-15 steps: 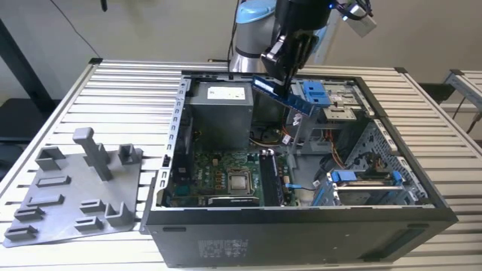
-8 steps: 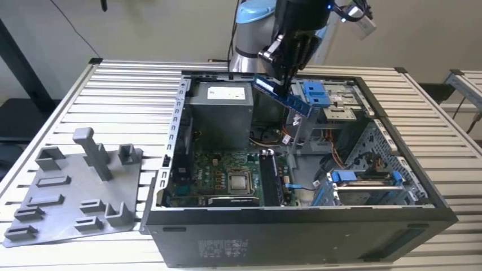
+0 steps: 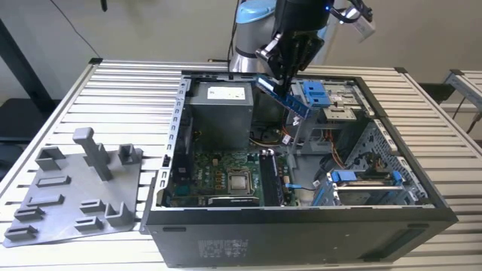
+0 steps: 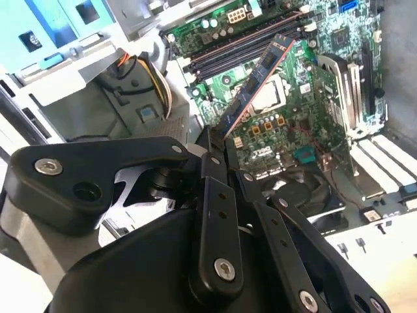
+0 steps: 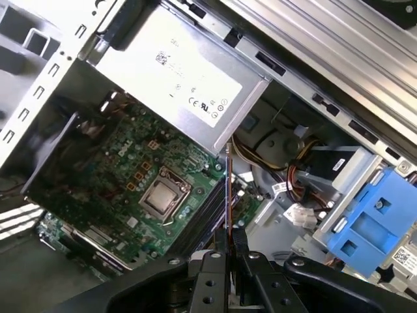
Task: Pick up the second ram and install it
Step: 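Insert the second ram into the second slot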
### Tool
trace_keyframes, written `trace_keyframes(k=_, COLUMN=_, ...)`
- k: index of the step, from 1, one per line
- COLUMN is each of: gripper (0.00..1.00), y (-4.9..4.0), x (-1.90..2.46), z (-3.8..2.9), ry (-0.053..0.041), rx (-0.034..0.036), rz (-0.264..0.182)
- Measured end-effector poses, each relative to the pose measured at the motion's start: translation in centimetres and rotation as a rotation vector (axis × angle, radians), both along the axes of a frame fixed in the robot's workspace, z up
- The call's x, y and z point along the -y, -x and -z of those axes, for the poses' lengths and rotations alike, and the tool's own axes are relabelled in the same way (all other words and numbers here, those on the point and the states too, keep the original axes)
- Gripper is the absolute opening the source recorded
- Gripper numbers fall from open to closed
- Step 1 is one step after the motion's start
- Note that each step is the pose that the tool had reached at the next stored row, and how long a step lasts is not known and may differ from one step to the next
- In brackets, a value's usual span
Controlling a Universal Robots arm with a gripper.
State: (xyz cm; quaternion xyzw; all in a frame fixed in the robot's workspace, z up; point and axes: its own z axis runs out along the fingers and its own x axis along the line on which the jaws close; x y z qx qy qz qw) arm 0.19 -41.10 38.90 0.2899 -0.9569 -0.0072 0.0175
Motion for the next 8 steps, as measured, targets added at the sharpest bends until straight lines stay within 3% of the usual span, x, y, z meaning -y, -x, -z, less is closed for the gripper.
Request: trace_keyframes(k=8, gripper=0.14, y=-0.01, x=0.0, z=0.04, ry=0.0, rx=0.0, rz=0.099)
